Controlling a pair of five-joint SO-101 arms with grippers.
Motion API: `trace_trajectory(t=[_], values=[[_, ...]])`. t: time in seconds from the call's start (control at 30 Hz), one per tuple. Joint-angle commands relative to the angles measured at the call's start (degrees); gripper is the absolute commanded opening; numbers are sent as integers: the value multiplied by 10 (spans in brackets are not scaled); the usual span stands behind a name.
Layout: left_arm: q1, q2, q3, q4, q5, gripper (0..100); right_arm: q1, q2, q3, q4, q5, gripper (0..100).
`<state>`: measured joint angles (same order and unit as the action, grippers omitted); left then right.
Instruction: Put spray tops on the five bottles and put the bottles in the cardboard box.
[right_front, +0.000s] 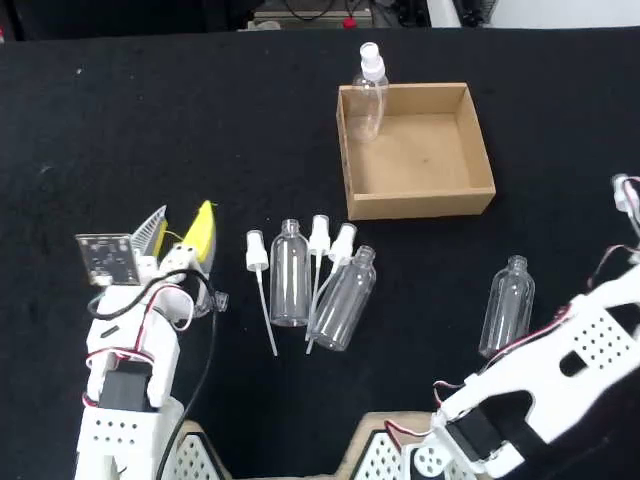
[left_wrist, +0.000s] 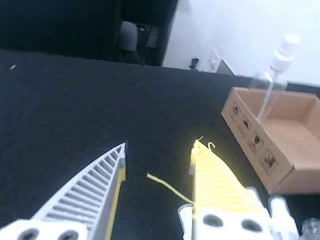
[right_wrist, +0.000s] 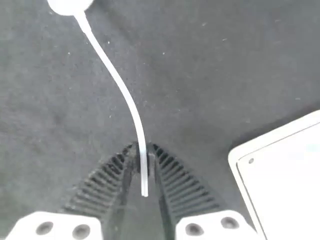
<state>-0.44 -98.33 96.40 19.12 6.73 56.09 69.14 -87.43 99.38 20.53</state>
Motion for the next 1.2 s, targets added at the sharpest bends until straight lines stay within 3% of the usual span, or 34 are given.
trace_trajectory(t=[0.0,0.5,0.73,0.93,1.17], values=[[29,-5,13,6,-48,202,6,-120,97,20,21,10],[25,-9,13,13,-49,202,-33,-471,669,-28,128,11],[25,-9,13,14,-51,202,-21,-635,965,-210,161,11],[25,-9,13,14,-51,202,-14,-786,1111,-347,164,14],[25,-9,13,14,-51,202,-46,-904,1159,-290,160,230]])
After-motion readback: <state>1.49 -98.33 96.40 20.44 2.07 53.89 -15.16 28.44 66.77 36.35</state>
